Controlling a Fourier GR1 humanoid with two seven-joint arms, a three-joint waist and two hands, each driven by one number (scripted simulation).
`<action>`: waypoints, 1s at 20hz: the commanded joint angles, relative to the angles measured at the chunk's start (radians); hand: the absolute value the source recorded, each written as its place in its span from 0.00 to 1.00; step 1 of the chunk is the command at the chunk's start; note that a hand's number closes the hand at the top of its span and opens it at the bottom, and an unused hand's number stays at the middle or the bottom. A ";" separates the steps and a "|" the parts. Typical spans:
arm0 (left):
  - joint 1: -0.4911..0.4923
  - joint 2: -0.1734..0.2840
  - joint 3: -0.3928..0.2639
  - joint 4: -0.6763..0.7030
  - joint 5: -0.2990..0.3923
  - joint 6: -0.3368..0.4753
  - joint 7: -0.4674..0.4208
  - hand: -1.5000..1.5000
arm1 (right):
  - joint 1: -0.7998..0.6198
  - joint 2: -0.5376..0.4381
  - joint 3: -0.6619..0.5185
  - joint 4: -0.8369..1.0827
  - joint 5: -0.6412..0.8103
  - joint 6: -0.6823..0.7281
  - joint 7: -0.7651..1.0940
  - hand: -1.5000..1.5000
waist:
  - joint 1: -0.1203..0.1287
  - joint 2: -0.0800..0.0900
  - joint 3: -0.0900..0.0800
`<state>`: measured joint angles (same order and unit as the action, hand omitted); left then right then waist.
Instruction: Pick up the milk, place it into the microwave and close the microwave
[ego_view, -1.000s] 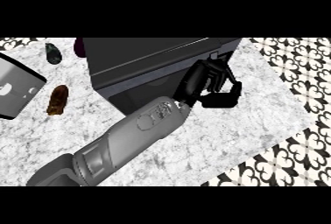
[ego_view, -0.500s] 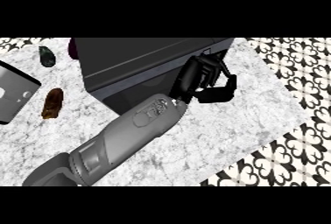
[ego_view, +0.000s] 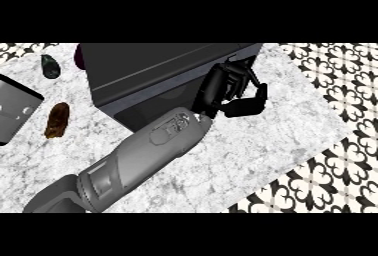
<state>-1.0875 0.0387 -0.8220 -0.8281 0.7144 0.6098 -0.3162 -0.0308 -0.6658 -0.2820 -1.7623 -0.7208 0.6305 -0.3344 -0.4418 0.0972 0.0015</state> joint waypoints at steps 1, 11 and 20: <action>-0.076 -0.037 0.008 0.052 0.013 -0.014 0.008 1.00 | -0.017 -0.019 -0.007 0.013 -0.024 0.003 0.014 0.00 | -0.015 0.013 0.003; -0.078 -0.037 -0.008 0.058 0.031 0.016 -0.005 1.00 | -0.041 -0.049 -0.020 0.040 -0.082 0.017 0.033 0.00 | -0.022 0.015 0.005; -0.027 -0.039 0.096 0.135 0.100 0.178 0.005 1.00 | -0.044 -0.069 -0.048 0.061 -0.126 0.007 0.048 0.00 | 0.040 0.007 0.002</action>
<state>-1.1047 -0.0024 -0.8096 -0.8091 0.7817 0.7157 -0.3288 -0.0761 -0.7268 -0.3157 -1.7103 -0.8315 0.6433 -0.2912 -0.4290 0.0972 0.0050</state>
